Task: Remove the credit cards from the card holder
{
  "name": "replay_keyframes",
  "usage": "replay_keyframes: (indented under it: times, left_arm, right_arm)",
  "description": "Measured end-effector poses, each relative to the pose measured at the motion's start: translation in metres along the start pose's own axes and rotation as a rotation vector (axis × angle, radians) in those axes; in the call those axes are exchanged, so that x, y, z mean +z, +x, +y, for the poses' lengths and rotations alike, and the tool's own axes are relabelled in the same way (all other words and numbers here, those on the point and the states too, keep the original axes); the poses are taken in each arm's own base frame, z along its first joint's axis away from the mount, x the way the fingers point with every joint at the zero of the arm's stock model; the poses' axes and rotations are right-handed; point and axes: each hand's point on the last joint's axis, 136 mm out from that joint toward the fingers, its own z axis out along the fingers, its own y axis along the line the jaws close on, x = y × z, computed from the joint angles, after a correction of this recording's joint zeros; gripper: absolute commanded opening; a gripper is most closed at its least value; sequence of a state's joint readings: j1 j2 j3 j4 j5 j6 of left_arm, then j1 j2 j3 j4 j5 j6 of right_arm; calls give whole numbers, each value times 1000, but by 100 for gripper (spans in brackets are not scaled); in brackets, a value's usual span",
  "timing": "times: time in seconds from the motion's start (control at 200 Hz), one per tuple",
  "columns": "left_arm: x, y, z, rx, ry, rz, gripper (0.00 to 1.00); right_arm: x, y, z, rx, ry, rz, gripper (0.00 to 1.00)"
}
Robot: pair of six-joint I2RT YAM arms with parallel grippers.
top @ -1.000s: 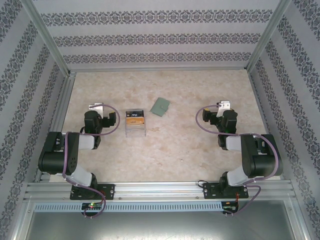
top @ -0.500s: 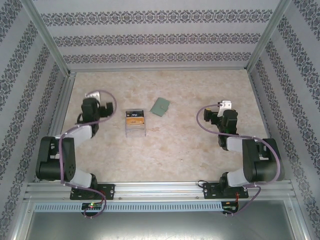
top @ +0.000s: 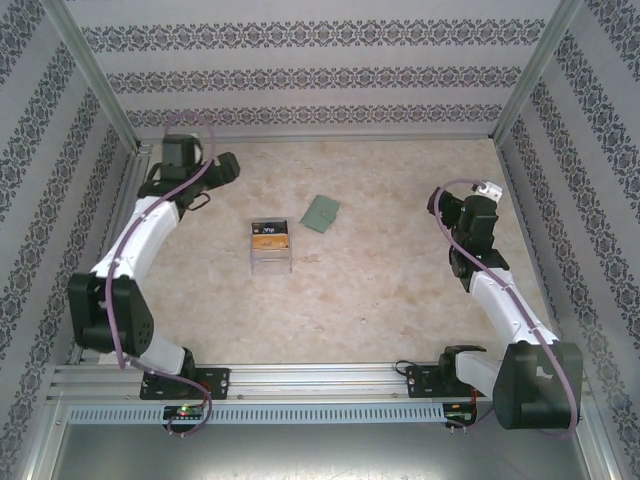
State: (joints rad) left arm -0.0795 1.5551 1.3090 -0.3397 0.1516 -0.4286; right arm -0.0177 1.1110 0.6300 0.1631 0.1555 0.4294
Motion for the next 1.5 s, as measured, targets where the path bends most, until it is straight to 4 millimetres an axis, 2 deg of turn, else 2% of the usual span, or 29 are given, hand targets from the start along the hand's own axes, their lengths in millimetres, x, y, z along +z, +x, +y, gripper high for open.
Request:
replay_keyframes:
  times: [0.095,0.25,0.33,0.405,0.54,0.705,0.834,0.999,1.084,1.239,1.504]
  left_arm:
    - [26,27,-38,46,52,109,90]
    - [62,65,-100,129,132,250,84]
    - [80,85,-123,163,159,315,84]
    - [95,105,-136,188,167,373,82]
    - [120,138,-148,213,171,479,81]
    - [142,170,-151,227,156,581,81]
    - [154,183,-154,239,143,622,81]
    - [167,189,-155,259,111,633,81]
    - [170,189,-157,267,103,628,80]
    - [170,195,-164,291,103,631,72]
    - [154,229,-194,314,152,665,69]
  right_arm:
    - [-1,9,5,17,-23,55,98]
    - [-5,6,21,15,-65,84,98]
    - [-7,6,28,8,-79,93,98]
    - [-9,7,33,1,-89,102,98]
    - [-12,5,41,-12,-104,116,98]
    - [-15,7,51,-27,-124,130,98]
    - [-17,13,55,-37,-134,146,98]
    - [-20,17,58,-45,-139,160,98]
    - [-22,16,56,-49,-135,159,98]
    - [-25,15,56,-52,-133,157,98]
    - [-30,14,55,-57,-134,157,98]
